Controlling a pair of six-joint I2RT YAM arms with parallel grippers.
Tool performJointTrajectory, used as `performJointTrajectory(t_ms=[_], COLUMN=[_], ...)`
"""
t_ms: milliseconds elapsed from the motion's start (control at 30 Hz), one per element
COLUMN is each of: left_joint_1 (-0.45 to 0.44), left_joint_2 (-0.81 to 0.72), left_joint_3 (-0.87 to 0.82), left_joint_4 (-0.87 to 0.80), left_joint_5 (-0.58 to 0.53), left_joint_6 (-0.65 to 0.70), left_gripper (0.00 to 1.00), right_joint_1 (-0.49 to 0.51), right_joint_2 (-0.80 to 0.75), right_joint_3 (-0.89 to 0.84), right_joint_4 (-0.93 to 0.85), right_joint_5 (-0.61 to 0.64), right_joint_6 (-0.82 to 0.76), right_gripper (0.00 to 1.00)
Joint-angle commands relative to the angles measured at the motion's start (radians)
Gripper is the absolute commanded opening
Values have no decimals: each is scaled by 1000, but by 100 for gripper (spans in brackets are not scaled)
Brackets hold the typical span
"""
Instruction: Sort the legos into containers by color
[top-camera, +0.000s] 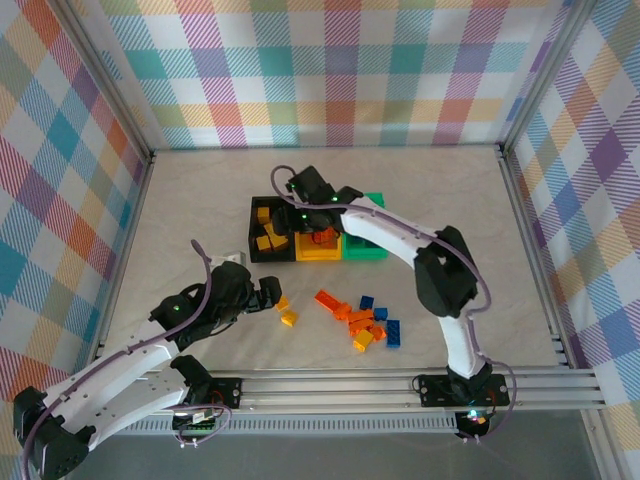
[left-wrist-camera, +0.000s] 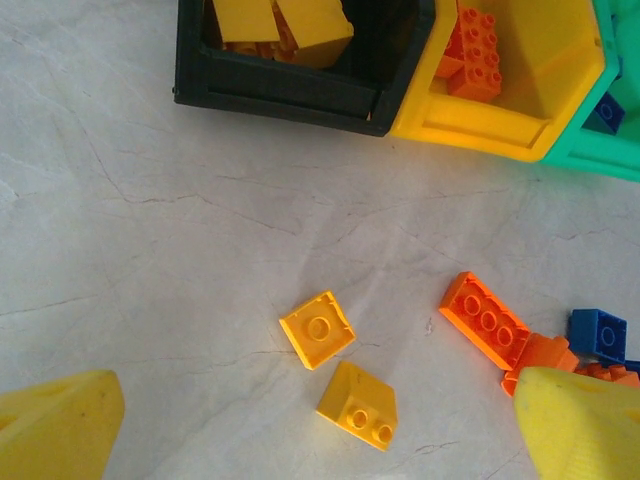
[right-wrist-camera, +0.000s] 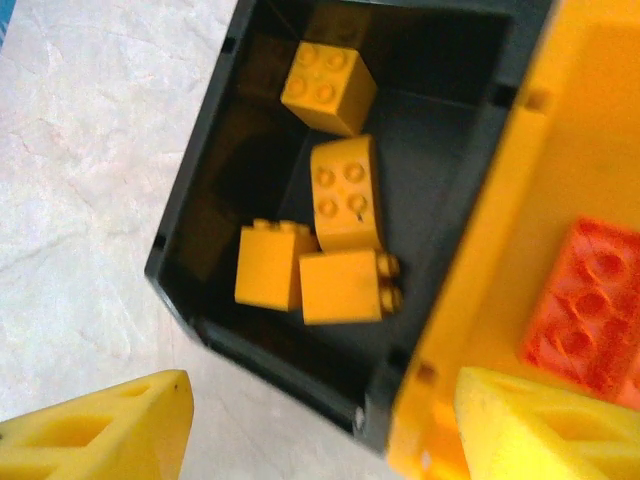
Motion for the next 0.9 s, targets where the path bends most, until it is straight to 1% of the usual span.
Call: performJointTrajectory(t_ms=[0, 133, 267, 333, 400, 467, 533, 667, 767, 867], left_joint_1=[15, 16, 18, 19, 21, 22, 23, 26, 28, 30], left_joint_2=[5, 18, 36, 46, 55, 61, 65, 71, 68, 61], left_joint_3=[13, -3, -15, -18, -23, -32, -38, -39, -39, -49], left_joint_4=[29, 62, 102, 117, 129, 143, 154, 153, 149, 148], left_joint_5=[19, 29, 50, 57, 62, 68, 76, 76, 78, 78], left_joint_6=[17, 8, 0, 0, -1, -5, -9, -6, -5, -5], left_gripper=[100, 100, 100, 100, 100, 100, 100, 100, 100, 100], right_joint_1=[3, 3, -1, -4, -18, -37, -48, -50, -50, -50], right_joint_2=[-166, -367, -584, -673, -725, -735, -719, -620, -528, -471], right_joint_3=[-137, -419, -668, -748, -804, -845, -870, -853, -810, -794], right_joint_4=[16, 22, -33, -89, -138, -165, -148, -78, -85, -91], right_joint_5=[62, 104, 135, 155, 158, 146, 121, 82, 89, 103], right_joint_6=[62, 137, 194, 204, 204, 206, 205, 197, 194, 209], right_gripper=[69, 66, 66, 68, 70, 71, 72, 72, 72, 71])
